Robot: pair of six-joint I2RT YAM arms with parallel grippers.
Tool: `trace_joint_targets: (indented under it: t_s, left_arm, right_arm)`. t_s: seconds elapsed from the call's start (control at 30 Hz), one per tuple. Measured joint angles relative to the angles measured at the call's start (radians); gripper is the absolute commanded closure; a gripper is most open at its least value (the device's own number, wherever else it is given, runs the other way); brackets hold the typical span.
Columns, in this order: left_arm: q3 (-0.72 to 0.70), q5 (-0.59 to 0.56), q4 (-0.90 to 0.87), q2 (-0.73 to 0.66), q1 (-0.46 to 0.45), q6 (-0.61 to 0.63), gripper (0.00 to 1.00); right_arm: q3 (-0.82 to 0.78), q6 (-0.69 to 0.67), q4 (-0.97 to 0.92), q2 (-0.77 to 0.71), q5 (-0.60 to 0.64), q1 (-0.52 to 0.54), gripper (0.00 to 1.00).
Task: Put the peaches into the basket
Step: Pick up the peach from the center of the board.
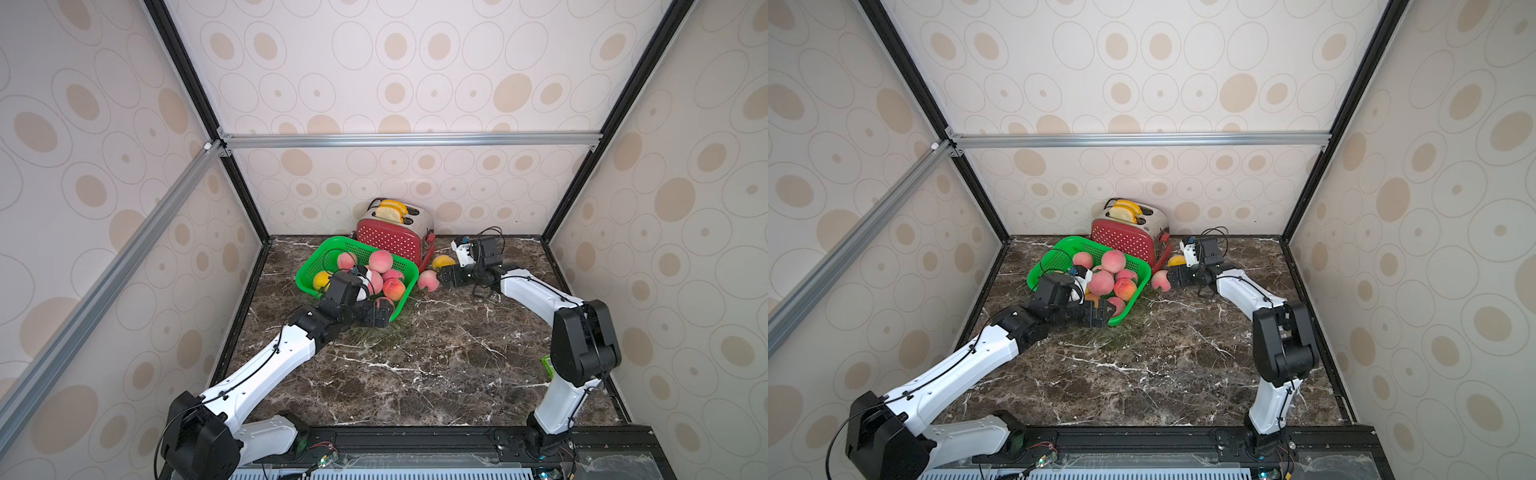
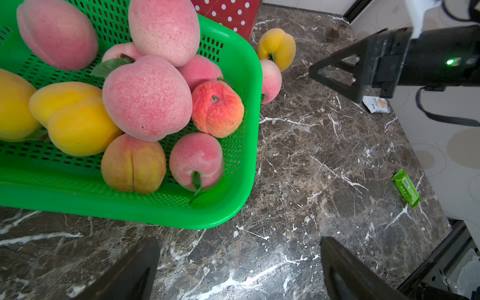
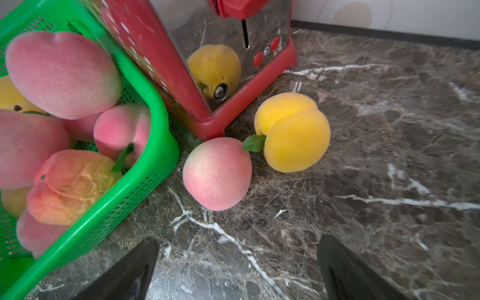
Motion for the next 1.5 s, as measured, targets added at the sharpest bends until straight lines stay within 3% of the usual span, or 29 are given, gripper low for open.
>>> trace_joint_targets:
  t_s: [0.43,0.97,1.5]
  left_arm:
    - [-0.002,-0.039,-0.003,-0.040,0.012,0.013,0.01]
    - [-0.008,-0.018,-0.002,-0.043,0.079,0.017,0.01]
    - [-0.017,-0.008,-0.002,-0.072,0.098,0.020,0.01]
  right_arm:
    - [0.100,0.059,0.009,0.145,-0.098,0.005,0.01]
    - [0.153,0.087,0.014,0.228,-0.122,0.034,0.02]
    - [0.209,0.093,0.007,0.290,-0.122,0.036,0.11]
